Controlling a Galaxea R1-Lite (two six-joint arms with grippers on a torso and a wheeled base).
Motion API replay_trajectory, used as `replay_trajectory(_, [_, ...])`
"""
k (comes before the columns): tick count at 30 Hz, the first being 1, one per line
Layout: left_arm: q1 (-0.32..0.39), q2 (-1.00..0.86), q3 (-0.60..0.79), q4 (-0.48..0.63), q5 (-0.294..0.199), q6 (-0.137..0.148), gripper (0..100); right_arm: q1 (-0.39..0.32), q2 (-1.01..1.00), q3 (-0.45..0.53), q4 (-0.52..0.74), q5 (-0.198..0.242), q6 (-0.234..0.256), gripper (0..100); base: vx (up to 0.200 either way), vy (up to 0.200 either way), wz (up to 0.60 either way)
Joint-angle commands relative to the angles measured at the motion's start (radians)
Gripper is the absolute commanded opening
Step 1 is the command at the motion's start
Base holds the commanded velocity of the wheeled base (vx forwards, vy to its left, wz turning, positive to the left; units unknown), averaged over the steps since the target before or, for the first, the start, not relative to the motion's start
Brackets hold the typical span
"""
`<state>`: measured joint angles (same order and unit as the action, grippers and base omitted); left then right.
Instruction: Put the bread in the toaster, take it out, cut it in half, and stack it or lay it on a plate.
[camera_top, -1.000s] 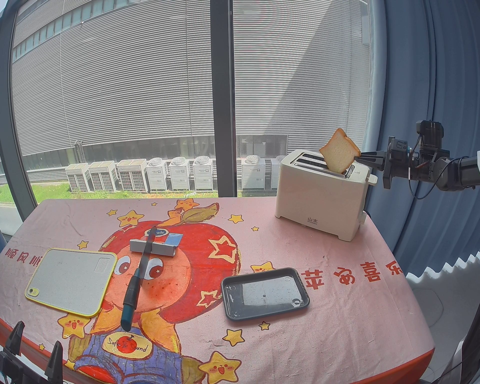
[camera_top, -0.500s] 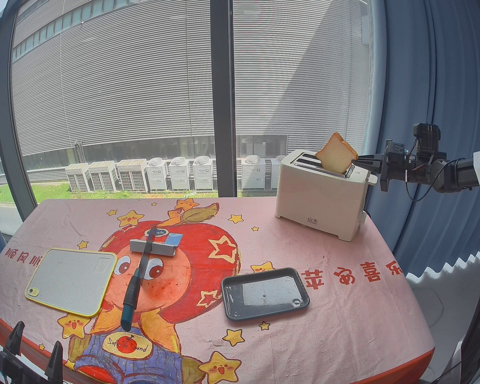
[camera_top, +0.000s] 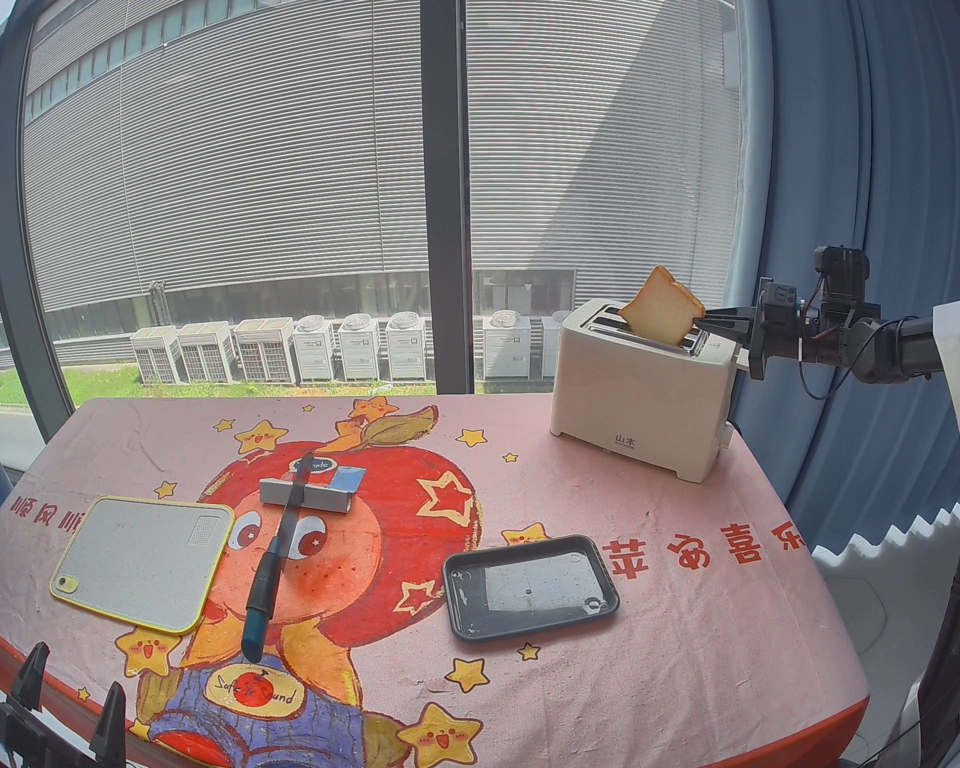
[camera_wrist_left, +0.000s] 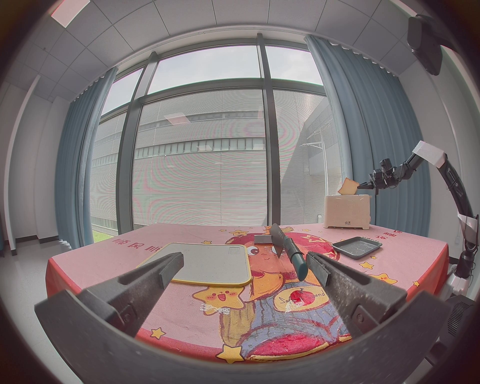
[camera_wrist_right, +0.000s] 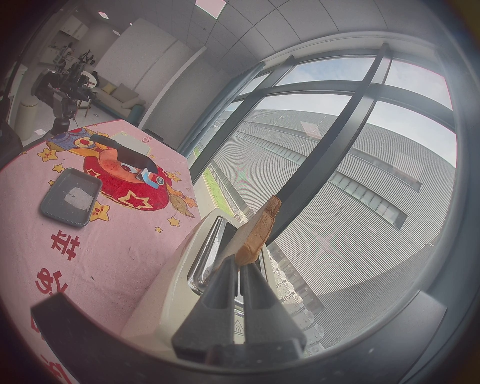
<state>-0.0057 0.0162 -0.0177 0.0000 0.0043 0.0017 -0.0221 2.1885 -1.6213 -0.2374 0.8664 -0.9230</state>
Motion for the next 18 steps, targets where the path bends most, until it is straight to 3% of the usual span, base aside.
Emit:
replay_trajectory(1, [0.000, -0.016, 0.018, 0.000, 0.000, 0.000, 100, 0.004, 0.013, -0.003, 0.000, 0.000, 0.000, 0, 0.000, 0.000, 0.00])
replay_trajectory(9, [0.000, -0.016, 0.018, 0.000, 0.000, 0.000, 100, 0.007, 0.010, -0.006, 0.000, -0.003, 0.007, 0, 0.000, 0.000, 0.00])
replay_trajectory(10, [0.000, -0.016, 0.018, 0.000, 0.000, 0.000, 100, 0.005, 0.011, -0.006, 0.000, -0.003, 0.007, 100, 0.000, 0.000, 0.00])
replay_trajectory(18, [0.000, -0.016, 0.018, 0.000, 0.000, 0.000, 100, 0.004, 0.000, -0.002, -0.002, -0.003, 0.023, 100, 0.000, 0.000, 0.00])
